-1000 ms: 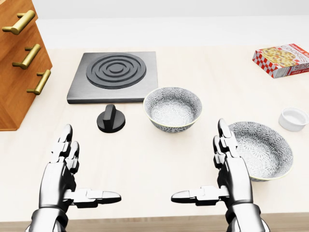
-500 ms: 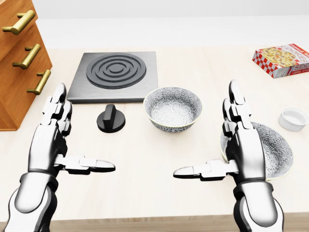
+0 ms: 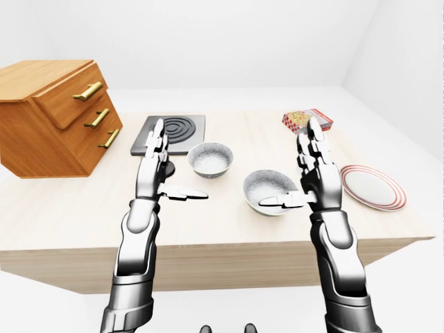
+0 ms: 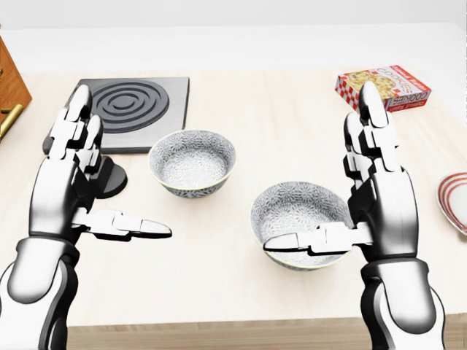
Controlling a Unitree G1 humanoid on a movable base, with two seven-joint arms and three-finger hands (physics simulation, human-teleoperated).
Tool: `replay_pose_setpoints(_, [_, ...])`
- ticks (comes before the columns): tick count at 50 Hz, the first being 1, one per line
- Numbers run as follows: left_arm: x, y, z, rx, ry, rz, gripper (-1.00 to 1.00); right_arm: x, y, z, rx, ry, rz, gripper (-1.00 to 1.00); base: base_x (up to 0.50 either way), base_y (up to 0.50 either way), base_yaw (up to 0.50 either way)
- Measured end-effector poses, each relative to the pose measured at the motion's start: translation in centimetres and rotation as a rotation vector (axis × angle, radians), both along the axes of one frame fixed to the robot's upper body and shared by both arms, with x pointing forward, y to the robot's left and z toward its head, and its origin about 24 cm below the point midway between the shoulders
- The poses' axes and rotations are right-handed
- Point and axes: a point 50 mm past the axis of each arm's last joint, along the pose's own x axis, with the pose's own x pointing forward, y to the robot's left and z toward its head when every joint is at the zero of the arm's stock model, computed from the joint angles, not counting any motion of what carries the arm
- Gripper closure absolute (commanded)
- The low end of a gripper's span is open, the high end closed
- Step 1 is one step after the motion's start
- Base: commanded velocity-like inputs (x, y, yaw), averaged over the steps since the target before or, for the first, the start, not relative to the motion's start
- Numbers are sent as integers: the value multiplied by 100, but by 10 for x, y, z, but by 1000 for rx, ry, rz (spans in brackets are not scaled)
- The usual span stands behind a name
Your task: Pick the akita bowl from table center and place it on the plate.
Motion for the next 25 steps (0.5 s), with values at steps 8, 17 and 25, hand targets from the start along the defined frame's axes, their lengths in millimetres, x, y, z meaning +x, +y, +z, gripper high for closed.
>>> replay_pose_setpoints(8, [-1,-1,3,2,-12,-3,-100,-2,0,3,16,-15,14,-100,0,-50,0])
replay_pose_setpoints(17, [-1,-3,2,10,-11,-11,-100,-6,1,5,35,-27,47,-100,32,-40,0])
replay_pose_setpoints(25, [-1,-4,4,15,-17,-16,-100,-7,0,7,43,-35,61,-100,40,-16,0])
